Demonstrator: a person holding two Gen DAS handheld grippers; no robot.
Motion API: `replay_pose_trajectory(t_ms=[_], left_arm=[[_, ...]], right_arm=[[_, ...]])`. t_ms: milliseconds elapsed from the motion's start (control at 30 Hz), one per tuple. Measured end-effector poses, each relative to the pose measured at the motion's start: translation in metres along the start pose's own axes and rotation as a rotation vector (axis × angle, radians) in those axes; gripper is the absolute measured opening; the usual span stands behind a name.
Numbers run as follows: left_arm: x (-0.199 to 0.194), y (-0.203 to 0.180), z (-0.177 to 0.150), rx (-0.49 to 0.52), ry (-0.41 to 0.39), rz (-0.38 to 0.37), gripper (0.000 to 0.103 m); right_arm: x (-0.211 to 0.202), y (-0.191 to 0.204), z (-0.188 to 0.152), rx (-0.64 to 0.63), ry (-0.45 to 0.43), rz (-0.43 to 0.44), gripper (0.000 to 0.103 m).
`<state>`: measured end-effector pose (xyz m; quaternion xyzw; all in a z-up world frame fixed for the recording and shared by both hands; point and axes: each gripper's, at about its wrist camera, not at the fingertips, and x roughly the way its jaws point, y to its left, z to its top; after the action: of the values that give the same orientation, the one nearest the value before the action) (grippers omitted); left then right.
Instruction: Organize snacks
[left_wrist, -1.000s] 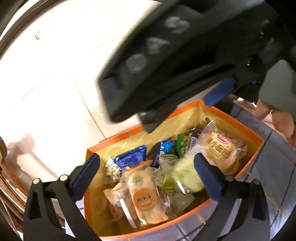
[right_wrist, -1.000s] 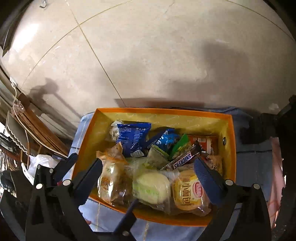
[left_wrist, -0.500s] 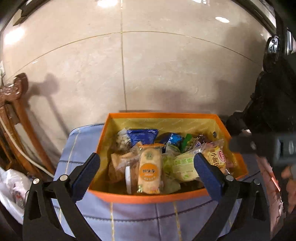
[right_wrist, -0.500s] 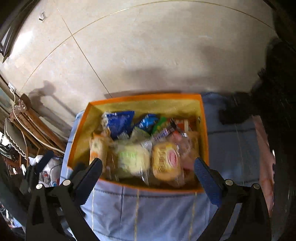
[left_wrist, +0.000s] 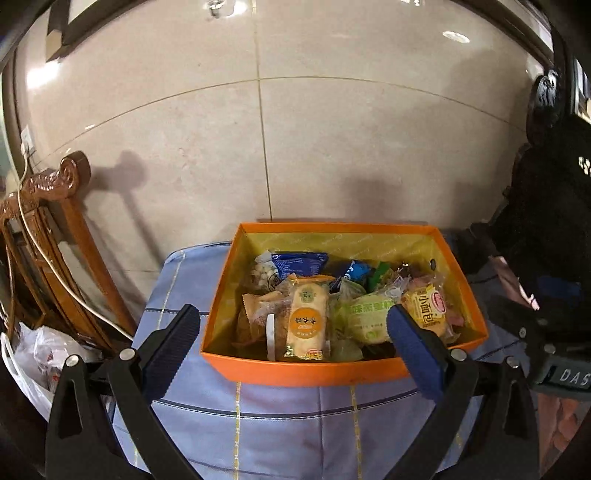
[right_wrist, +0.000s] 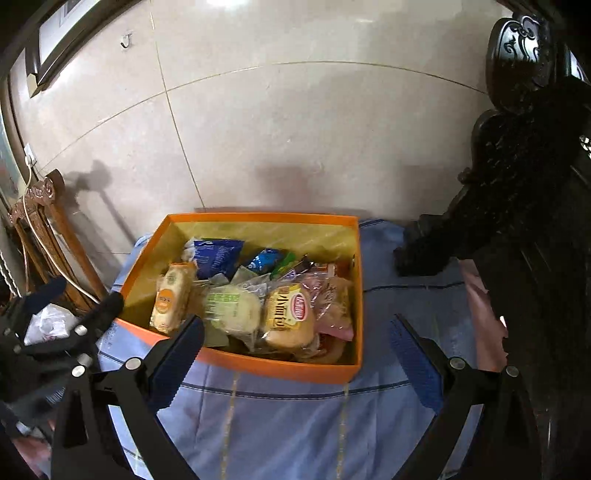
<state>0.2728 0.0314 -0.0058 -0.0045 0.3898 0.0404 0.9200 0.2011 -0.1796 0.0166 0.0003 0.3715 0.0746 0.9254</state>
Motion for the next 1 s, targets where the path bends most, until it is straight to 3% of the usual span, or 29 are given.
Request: replay_pose_trajectory(t_ms=[333,600,700,833,1000], left_arm=[[-0.005,0.001,0.001,0.029,-0.027,0.03,0.099],[-0.004,0.004,0.0,0.023,-0.019,0.029,0.099],[-0.009,0.004,-0.002,0.032,-0.054,0.057,0.099],[-0.01,0.005,-0.002,0.018,-0.053,0.034,0.099],[-0.001,0.006,-0.001,0.003,-0.008,0.028,0.099]], right_arm=[[0.009,-0.003,-0.005,0.008,-0.035,-0.144,0.099],[0.006,0.0,-0.005,0.025,-0.057,-0.134,0.099],[0.008,-0.001,-0.005,0.021,-0.053,-0.146,0.099],[0.01,-0.002,-0.006,0.023,-0.042,-0.162,0.099],[0.007,0.001,-0.005,-0.001,-0.05,-0.175,0.099]])
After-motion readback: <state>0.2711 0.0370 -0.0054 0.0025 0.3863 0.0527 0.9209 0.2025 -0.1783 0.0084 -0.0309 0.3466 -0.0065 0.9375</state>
